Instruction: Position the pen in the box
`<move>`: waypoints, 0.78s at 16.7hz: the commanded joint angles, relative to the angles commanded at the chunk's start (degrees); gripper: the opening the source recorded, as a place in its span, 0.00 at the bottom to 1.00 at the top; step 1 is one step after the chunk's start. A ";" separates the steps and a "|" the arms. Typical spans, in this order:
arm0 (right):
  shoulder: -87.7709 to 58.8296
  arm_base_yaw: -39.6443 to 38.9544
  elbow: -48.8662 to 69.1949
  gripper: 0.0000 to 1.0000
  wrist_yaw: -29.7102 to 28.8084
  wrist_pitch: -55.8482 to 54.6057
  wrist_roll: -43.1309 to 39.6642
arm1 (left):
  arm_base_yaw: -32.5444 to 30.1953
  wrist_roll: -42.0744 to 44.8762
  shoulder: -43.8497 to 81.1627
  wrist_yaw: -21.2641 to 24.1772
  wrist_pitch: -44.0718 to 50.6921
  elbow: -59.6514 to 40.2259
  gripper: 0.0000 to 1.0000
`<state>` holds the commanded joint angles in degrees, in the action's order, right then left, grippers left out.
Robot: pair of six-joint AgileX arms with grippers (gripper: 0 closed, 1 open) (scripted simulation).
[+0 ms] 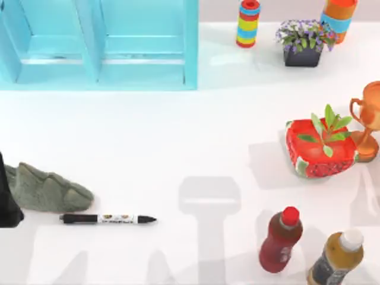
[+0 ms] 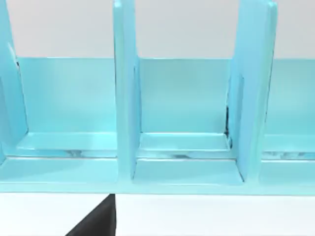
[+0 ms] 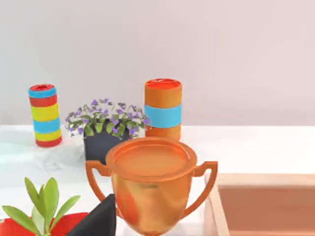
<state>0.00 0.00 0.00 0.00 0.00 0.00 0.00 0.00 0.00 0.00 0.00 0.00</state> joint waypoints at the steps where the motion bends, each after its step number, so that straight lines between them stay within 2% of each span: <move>1: 0.00 0.00 0.00 1.00 0.00 0.00 0.00 | 0.00 0.00 0.00 0.00 0.00 0.00 1.00; 4: -1.20 -0.59 1.39 1.00 -0.09 0.57 -0.22 | 0.00 0.00 0.00 0.00 0.00 0.00 1.00; 7: -6.93 -3.42 8.19 1.00 -0.37 3.30 -1.29 | 0.00 0.00 0.00 0.00 0.00 0.00 1.00; 13: -28.93 -14.02 35.16 1.00 -0.75 13.81 -5.44 | 0.00 0.00 0.00 0.00 0.00 0.00 1.00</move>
<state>-28.93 -14.02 35.16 -0.75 13.81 -5.44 0.00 0.00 0.00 0.00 0.00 0.00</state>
